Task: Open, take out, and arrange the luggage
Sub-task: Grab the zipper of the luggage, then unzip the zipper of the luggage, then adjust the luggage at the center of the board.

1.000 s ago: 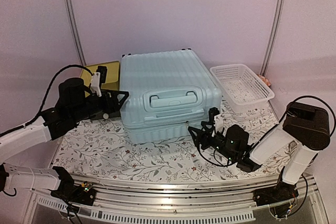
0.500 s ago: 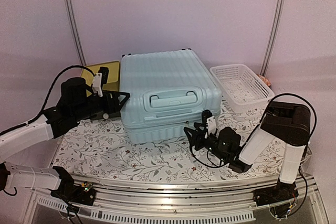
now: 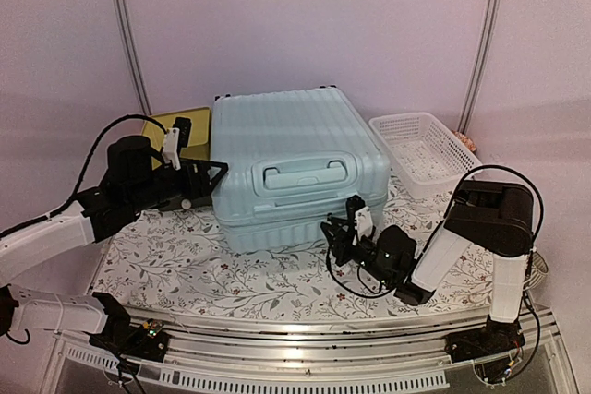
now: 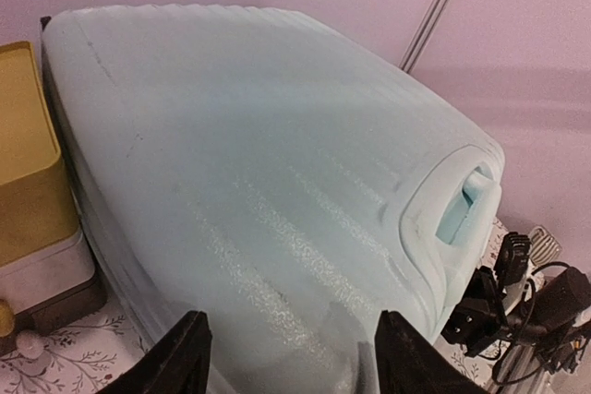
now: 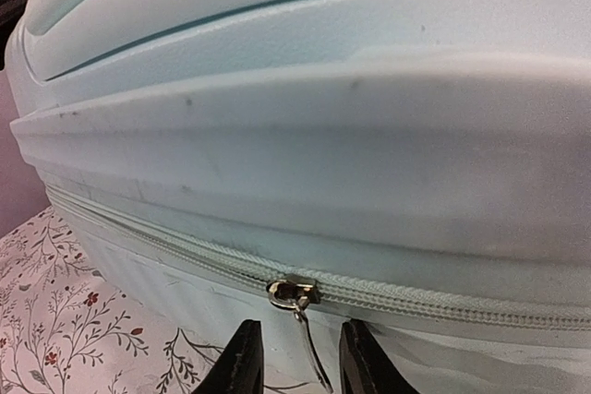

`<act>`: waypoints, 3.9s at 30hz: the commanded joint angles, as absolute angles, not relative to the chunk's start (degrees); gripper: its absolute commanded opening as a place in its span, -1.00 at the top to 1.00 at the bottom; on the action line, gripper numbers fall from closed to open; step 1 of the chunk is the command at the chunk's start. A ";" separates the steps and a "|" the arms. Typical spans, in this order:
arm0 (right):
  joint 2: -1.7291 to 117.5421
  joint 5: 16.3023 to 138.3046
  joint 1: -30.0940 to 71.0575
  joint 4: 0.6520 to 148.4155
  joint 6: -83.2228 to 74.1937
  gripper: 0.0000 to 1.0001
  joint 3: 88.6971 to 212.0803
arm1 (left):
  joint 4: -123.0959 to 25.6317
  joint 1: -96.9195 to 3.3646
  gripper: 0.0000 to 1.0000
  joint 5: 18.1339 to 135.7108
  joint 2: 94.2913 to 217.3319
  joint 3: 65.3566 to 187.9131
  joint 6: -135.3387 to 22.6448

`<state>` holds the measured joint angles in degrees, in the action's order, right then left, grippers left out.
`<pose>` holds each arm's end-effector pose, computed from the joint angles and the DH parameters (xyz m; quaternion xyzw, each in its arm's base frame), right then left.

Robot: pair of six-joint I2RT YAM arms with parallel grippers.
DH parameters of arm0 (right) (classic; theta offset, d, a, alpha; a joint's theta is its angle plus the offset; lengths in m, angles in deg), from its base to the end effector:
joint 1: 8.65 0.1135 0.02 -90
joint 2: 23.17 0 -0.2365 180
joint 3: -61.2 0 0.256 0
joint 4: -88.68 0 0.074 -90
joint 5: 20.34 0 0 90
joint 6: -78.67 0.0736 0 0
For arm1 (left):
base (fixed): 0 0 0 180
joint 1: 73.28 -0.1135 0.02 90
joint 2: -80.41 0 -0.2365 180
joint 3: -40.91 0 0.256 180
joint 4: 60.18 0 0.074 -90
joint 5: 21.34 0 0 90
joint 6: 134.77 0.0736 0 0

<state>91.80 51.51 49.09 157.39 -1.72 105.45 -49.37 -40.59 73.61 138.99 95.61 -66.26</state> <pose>0.2053 0.2822 0.0812 -0.1896 0.6933 0.2859 0.6337 0.2445 -0.1645 0.2606 0.1034 0.7846 -0.3084 0.5278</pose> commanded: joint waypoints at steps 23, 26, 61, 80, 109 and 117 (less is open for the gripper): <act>83.43 48.51 47.83 150.62 -2.87 0.97 101.24 | -50.92 -41.53 -0.58 72.01 146.68 95.93 -66.22; 81.00 48.82 46.55 150.18 -1.95 0.97 98.35 | -51.32 -42.04 -0.58 71.37 149.39 95.53 -66.56; 54.57 51.12 27.39 128.28 13.43 0.68 85.69 | -46.74 -43.00 -0.55 71.04 143.02 96.13 -65.80; 37.73 58.86 26.47 113.02 3.12 -0.92 89.52 | -42.96 -43.14 -0.96 69.01 140.98 97.78 -66.96; 53.27 75.43 21.52 74.95 5.10 -0.98 129.74 | -43.99 -43.28 -0.96 74.71 147.72 100.61 -68.38; 58.28 78.59 19.41 73.33 5.49 -0.97 134.29 | -44.95 -44.23 -0.97 74.21 150.88 101.57 -67.70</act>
<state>55.11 76.30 21.05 75.29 4.64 131.37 -47.47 -43.04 74.22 147.95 101.40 -68.82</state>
